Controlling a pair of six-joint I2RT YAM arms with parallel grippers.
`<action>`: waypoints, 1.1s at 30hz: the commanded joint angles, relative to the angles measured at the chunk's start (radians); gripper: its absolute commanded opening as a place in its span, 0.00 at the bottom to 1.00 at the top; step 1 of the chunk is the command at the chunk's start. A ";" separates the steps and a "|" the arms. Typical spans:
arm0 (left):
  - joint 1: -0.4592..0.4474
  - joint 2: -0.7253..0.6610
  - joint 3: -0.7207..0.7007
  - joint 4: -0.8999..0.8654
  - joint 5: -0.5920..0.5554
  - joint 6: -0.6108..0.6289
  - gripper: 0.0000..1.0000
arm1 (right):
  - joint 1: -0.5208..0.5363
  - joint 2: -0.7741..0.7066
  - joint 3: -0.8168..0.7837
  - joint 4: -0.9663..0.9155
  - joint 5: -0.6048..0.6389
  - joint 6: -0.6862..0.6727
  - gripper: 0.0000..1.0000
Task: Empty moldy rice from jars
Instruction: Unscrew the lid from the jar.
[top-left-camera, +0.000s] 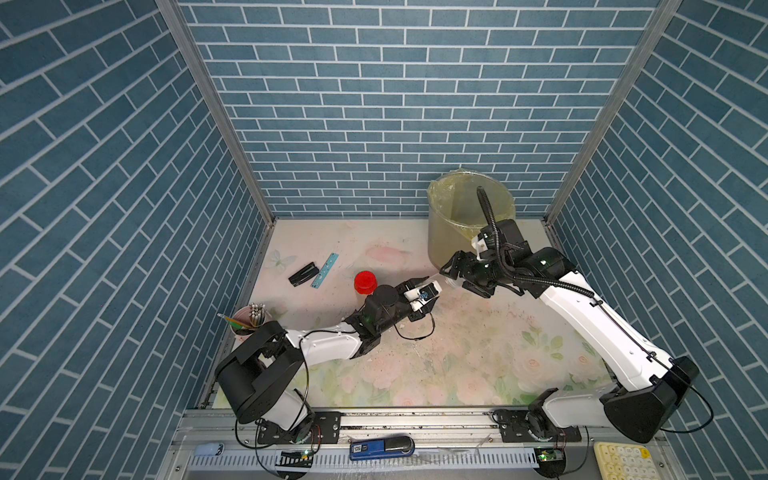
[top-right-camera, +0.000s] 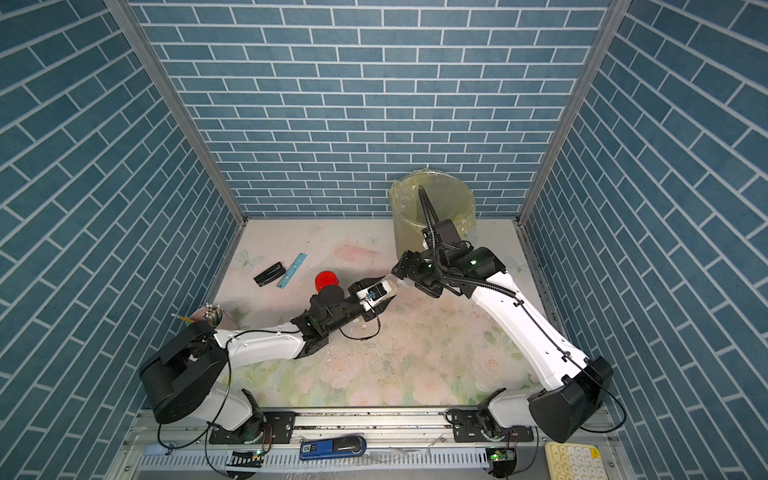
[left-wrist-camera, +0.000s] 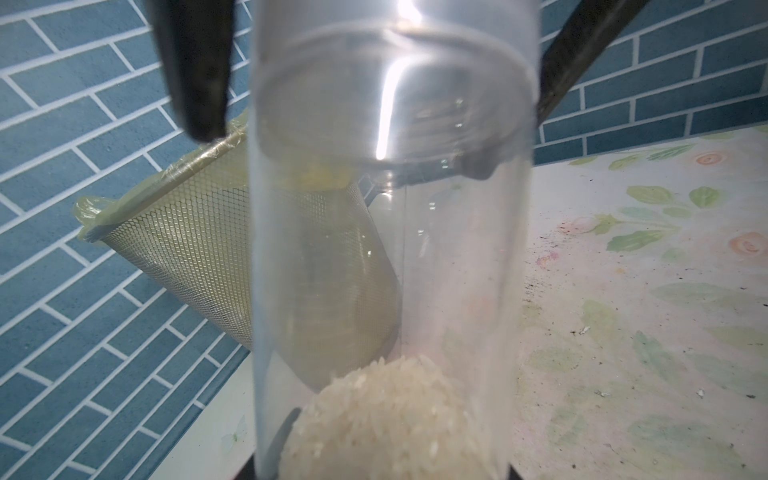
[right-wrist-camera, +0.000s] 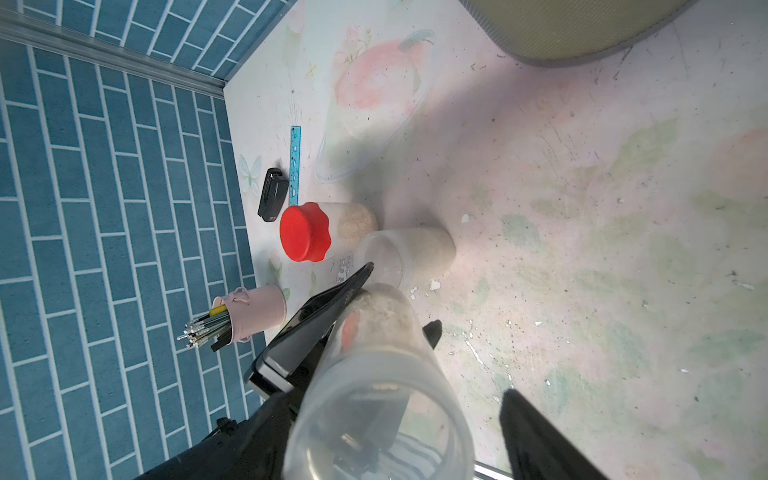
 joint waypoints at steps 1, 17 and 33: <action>-0.005 -0.029 0.008 0.025 -0.014 0.004 0.15 | 0.005 -0.018 -0.020 0.029 -0.017 0.023 0.78; -0.005 -0.019 -0.004 0.028 -0.003 -0.011 0.15 | 0.005 -0.020 0.046 -0.034 -0.002 -0.037 0.82; -0.005 -0.017 0.000 0.029 -0.001 -0.014 0.15 | 0.005 -0.016 0.038 -0.050 -0.017 -0.049 0.68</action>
